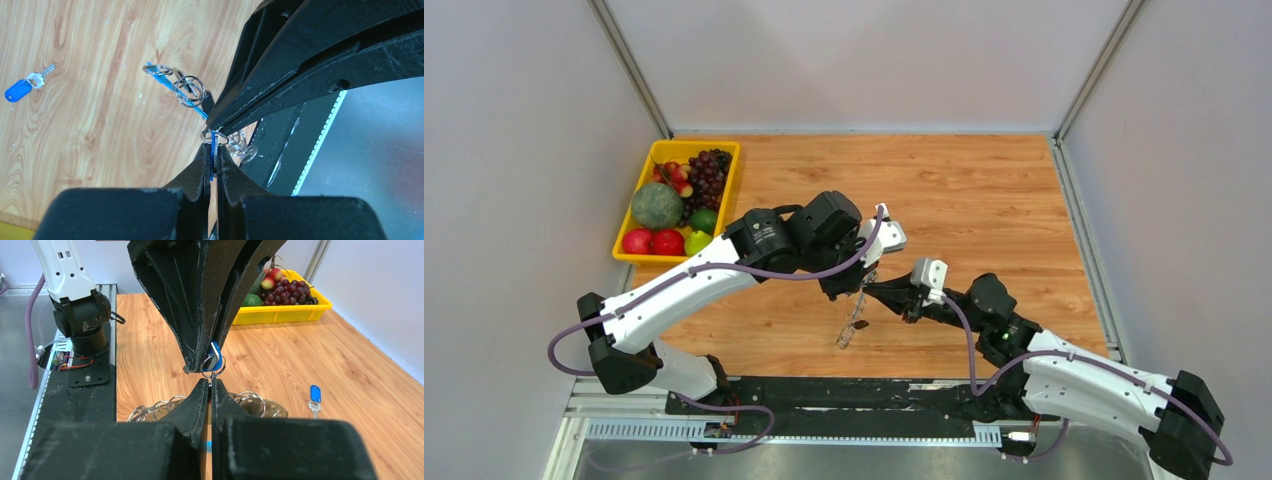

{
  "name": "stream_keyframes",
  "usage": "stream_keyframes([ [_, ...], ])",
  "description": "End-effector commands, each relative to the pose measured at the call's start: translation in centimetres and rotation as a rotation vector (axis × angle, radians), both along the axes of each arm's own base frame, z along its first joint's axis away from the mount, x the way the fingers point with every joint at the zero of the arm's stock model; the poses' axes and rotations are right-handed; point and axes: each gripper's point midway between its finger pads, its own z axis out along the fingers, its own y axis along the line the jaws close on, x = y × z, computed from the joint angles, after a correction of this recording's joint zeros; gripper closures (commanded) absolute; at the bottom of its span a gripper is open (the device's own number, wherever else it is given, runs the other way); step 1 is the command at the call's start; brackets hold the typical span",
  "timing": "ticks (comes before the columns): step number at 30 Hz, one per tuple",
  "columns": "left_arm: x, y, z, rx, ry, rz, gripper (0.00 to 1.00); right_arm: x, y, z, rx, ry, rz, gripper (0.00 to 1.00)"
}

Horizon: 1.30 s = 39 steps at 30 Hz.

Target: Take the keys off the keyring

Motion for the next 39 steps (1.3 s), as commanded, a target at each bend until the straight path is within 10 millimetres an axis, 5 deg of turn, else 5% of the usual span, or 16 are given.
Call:
stream_keyframes([
  [1,0.7,-0.3,3.7,-0.105,-0.095,0.006,1.0,0.3,-0.5,1.2,0.006,-0.002,-0.031,0.99],
  [10,1.0,0.3,3.0,-0.083,-0.109,0.034,1.0,1.8,-1.2,1.2,0.025,0.075,-0.129,1.0],
  [24,0.7,0.4,2.0,-0.072,-0.111,0.004,1.0,5.7,-1.1,1.3,0.098,0.449,-0.303,1.0],
  [39,0.0,-0.4,0.6,-0.086,-0.084,-0.028,1.0,8.7,-4.6,2.5,0.376,0.657,-0.505,1.0],
])
